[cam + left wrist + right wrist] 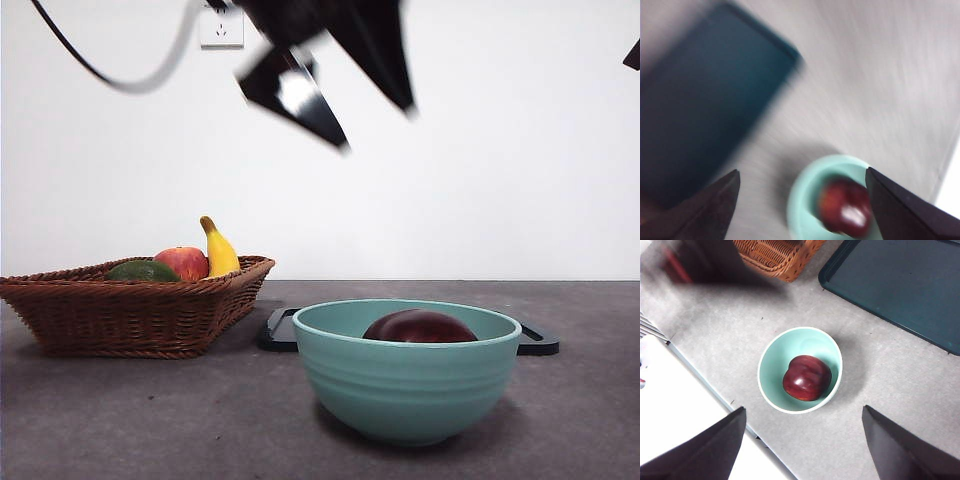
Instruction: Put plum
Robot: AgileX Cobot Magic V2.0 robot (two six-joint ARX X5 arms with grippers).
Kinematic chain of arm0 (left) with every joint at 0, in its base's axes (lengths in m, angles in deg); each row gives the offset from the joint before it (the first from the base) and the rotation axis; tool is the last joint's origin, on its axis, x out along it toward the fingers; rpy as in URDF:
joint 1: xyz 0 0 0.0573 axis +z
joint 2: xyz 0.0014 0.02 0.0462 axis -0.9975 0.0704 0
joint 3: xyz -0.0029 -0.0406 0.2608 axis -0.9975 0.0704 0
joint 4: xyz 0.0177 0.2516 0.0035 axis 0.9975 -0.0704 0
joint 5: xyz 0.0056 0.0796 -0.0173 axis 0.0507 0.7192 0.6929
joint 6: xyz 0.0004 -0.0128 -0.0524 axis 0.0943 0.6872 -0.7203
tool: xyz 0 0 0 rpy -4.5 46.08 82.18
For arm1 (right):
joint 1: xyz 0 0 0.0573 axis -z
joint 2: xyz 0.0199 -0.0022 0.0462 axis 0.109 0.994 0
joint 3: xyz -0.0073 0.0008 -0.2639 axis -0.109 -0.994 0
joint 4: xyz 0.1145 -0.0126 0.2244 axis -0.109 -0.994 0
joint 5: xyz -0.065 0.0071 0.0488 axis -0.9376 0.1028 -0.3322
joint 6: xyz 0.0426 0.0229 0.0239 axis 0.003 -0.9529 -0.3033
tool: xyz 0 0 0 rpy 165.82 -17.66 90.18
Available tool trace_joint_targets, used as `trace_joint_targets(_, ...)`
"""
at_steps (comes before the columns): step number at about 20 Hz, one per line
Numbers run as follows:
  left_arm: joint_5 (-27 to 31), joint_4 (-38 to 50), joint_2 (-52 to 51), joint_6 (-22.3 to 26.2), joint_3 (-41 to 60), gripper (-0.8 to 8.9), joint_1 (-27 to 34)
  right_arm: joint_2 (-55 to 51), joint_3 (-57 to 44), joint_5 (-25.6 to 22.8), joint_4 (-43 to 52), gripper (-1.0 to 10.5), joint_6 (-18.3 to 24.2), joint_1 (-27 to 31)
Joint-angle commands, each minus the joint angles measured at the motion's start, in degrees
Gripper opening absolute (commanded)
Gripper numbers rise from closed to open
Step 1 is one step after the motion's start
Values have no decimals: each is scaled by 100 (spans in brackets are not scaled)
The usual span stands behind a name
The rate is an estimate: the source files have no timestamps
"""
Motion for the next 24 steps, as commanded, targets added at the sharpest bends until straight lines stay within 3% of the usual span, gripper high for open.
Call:
trace_joint_targets(1, -4, 28, -378, -61, -129, 405, 382, 39, 105, -81, 52, 372, 48, -33)
trace_joint_targets(7, -133, -385, -1532, -166, -2, 406, 1543, 39, 105, -81, 52, 372, 48, -33)
trace_joint_targets(11, -625, -398, -2520, -164, 1071, 406, 2157, 39, 105, -79, 72, 372, 48, -33)
trace_joint_targets(18, -2048, -463, -3755, -96, 2975, 404, 2199, 42, 105, -79, 153, 372, 48, -33)
trace_joint_targets(24, -2232, -831, -3801, 94, 3244, 403, 2022, 44, 105, -79, 151, 372, 46, -33)
